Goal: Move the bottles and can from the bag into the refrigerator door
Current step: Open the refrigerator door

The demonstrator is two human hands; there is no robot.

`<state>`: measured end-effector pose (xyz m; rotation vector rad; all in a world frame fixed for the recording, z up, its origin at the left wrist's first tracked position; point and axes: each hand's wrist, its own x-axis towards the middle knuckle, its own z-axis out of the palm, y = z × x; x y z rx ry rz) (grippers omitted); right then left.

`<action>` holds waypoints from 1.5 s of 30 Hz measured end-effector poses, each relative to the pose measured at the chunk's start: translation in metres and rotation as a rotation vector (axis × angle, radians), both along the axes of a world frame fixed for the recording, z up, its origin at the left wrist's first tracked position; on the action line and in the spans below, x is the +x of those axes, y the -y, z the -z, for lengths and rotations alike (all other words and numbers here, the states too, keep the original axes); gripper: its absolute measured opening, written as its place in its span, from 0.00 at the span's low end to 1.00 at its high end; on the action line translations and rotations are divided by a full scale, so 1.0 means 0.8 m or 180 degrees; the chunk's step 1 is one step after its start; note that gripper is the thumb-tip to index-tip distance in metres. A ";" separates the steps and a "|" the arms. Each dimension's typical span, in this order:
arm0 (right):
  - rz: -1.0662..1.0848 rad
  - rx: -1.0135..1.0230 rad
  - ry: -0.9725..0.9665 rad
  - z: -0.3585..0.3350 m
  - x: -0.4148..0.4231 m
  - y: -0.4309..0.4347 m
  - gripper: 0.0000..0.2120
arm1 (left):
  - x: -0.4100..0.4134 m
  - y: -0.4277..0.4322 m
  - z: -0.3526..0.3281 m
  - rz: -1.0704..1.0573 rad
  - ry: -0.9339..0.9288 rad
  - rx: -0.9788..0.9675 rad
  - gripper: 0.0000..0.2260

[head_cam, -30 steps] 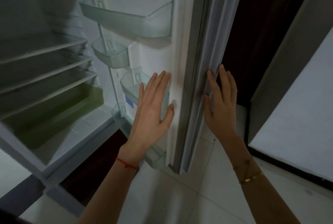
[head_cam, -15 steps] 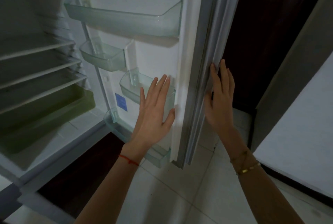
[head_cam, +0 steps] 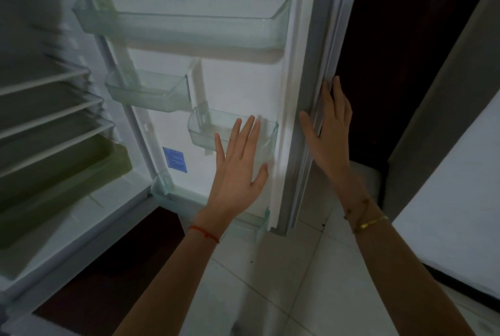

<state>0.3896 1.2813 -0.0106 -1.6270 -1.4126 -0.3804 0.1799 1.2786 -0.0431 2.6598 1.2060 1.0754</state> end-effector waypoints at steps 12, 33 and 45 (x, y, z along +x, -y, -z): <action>0.0048 -0.0164 -0.0045 0.000 0.065 -0.097 0.32 | 0.063 -0.075 0.016 -0.0069 -0.0173 0.0167 0.33; -0.0009 -0.0338 -0.0354 -0.006 0.132 -0.275 0.29 | 0.131 -0.211 0.017 0.0156 -0.0396 0.0281 0.34; -0.0575 -0.0528 -0.0697 -0.016 0.148 -0.363 0.29 | 0.169 -0.274 0.011 -0.0160 -0.0814 0.0154 0.37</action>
